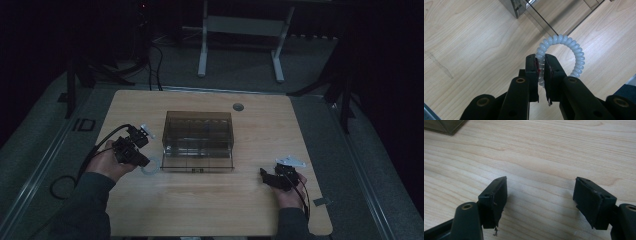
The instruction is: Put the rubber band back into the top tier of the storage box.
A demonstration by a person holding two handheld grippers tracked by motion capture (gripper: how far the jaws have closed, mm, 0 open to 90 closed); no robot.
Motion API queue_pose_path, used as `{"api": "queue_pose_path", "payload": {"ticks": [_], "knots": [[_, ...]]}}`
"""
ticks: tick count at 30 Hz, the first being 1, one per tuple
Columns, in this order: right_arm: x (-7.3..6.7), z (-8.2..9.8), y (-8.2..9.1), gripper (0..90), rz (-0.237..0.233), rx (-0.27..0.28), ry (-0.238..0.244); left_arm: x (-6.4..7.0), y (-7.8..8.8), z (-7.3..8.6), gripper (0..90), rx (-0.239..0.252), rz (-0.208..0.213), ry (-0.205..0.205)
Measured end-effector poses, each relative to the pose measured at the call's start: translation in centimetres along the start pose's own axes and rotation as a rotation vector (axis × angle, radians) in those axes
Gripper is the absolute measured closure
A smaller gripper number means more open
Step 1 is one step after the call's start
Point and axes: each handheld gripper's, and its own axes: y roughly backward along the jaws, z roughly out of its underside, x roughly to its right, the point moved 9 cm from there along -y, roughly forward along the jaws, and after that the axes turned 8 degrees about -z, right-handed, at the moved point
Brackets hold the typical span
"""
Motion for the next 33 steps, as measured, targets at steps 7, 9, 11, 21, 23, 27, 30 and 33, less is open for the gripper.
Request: {"api": "queue_pose_path", "payload": {"ticks": [7, 9, 11, 21, 23, 27, 30, 33], "knots": [[0.0, 0.0, -0.1, 27.3, -0.002, 0.001, 0.003, 0.0, 0.1, -0.3, 82.0, 0.001, -0.002, -0.003], [0.0, -0.1, -0.1, 27.3, -0.003, 0.002, 0.003, 0.0, 0.1, -0.4, 82.0, 0.002, -0.003, -0.004], [0.0, -0.1, -0.1, 27.3, -0.003, 0.002, 0.004, 0.0, 0.1, -0.5, 82.0, 0.000, 0.001, -0.003], [0.0, -0.1, -0.1, 27.3, -0.003, 0.003, 0.007, 0.1, 0.2, -0.9, 82.0, -0.001, -0.003, -0.010], [0.0, -0.1, -0.1, 27.3, -0.003, 0.002, 0.005, 0.0, 0.2, -1.0, 82.1, -0.002, -0.007, -0.012], [0.0, -0.1, -0.1, 27.3, -0.003, 0.002, 0.007, 0.0, 0.2, -1.2, 82.0, -0.003, -0.005, -0.012], [0.0, -0.1, -0.1, 27.3, -0.003, 0.002, 0.006, -0.1, 0.2, -1.4, 82.0, -0.001, -0.005, -0.013], [0.0, -0.1, -0.1, 27.3, -0.003, 0.002, 0.007, -0.1, 0.2, -1.6, 82.0, 0.000, -0.003, -0.011]]}}
